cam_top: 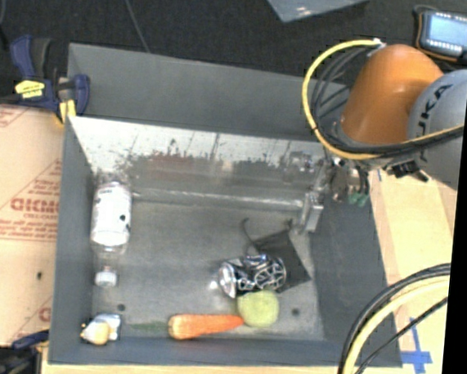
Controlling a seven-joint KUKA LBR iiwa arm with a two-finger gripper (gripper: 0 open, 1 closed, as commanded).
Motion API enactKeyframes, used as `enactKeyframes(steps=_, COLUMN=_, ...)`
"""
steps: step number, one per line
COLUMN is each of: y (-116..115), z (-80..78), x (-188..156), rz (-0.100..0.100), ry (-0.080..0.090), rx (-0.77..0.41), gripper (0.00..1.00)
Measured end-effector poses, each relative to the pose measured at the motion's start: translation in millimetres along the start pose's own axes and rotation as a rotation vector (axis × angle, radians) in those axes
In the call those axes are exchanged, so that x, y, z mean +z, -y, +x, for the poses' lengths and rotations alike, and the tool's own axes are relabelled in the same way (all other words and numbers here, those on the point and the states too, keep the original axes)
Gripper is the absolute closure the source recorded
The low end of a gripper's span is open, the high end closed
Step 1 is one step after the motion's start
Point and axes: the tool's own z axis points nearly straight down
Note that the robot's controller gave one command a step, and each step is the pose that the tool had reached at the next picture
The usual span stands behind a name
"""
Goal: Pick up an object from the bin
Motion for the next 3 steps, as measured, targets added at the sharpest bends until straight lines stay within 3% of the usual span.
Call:
enactKeyframes(steps=1, y=0, z=-1.6, x=-5, rz=0.001, ry=0.008, rx=-0.001, gripper=0.00)
enactKeyframes(steps=2, y=12, z=-3.4, x=27, rz=0.002, ry=0.012, rx=-0.104, gripper=0.00)
enactKeyframes(steps=3, y=15, z=11.7, x=94, rz=0.004, ry=0.014, rx=-0.227, gripper=0.00)
